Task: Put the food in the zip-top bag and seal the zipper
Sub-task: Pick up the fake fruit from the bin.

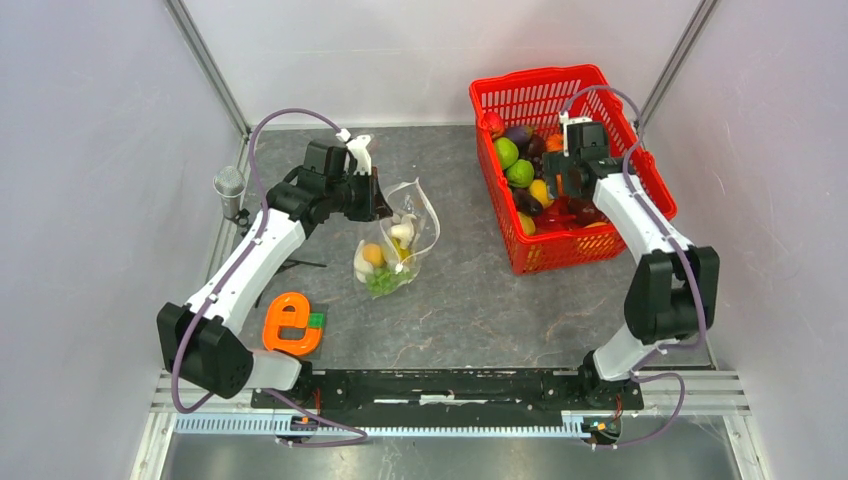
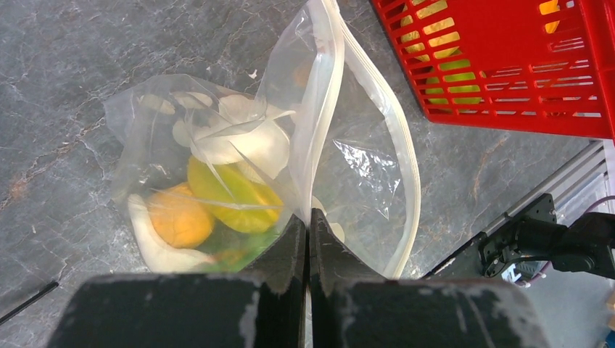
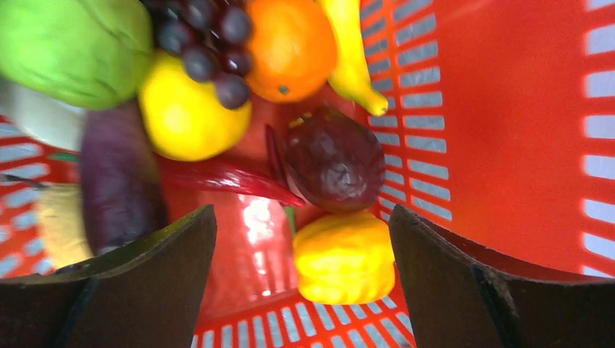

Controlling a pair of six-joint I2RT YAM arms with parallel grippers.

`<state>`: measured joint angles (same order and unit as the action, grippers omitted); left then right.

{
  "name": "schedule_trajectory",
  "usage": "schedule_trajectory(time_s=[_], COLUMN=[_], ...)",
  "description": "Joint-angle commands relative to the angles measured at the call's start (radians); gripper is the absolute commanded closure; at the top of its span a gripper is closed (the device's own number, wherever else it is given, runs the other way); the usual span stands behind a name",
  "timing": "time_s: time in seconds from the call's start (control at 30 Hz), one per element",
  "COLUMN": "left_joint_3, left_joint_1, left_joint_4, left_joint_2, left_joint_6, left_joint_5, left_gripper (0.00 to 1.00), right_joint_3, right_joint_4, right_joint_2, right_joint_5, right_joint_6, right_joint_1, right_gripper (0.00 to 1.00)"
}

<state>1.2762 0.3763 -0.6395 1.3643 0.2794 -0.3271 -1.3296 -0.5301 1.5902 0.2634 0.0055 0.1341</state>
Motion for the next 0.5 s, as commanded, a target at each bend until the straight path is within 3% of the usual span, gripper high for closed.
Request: schedule_trajectory(time_s=[0.0, 0.47], left_joint_3=[-0.021, -0.035], left_joint_1=[0.000, 0.000], left_joint_4=[0.058, 0.057], left_joint_2=[-0.044, -0.051], left_joint_6=[0.013, 0.006], left_joint_5=[-0.029, -0.023], left_gripper=[0.98, 0.98], right_joint_3=[-0.084, -0.037], right_joint_4=[-0.084, -0.023], right_joint_2=[0.084, 0.192], right_joint_5=[0.120, 0.023], right_joint_6=[-0.073, -0.082], right_joint_1=[-0.015, -0.093], right_gripper=[0.06, 0.02])
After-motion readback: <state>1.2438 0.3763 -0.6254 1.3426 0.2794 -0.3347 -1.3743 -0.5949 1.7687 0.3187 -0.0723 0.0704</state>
